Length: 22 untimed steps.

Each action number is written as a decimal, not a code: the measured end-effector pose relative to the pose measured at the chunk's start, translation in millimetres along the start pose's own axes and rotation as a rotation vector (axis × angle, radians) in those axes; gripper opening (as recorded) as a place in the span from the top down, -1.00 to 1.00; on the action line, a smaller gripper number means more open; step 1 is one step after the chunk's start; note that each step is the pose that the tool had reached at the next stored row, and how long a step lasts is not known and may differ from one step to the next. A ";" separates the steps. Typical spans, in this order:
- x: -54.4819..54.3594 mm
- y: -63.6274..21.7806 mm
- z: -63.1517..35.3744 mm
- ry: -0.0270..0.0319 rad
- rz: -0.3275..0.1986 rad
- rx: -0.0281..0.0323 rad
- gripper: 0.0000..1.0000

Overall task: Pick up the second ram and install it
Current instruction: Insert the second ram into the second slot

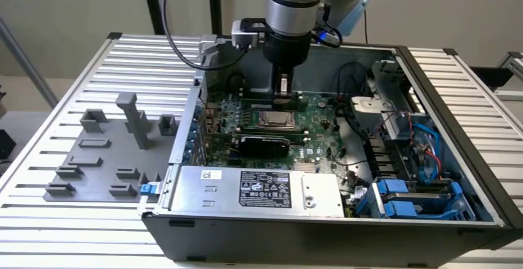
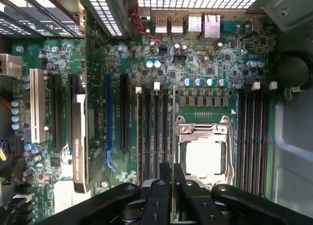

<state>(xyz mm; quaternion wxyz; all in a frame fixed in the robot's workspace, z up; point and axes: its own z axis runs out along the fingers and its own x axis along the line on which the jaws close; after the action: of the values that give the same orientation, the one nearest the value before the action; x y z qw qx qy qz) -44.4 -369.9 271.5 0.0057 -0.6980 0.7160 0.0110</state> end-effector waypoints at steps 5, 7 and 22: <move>0.2 -0.1 9.2 0.0000 0.000 0.0000 1.00; 0.3 -0.1 12.8 -0.0001 0.000 0.0001 1.00; 7.7 -1.9 36.1 -0.0001 0.000 0.0000 1.00</move>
<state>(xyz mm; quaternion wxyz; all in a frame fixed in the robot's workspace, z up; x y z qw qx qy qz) -43.0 -376.7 235.2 0.0057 -0.6980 0.7160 0.0110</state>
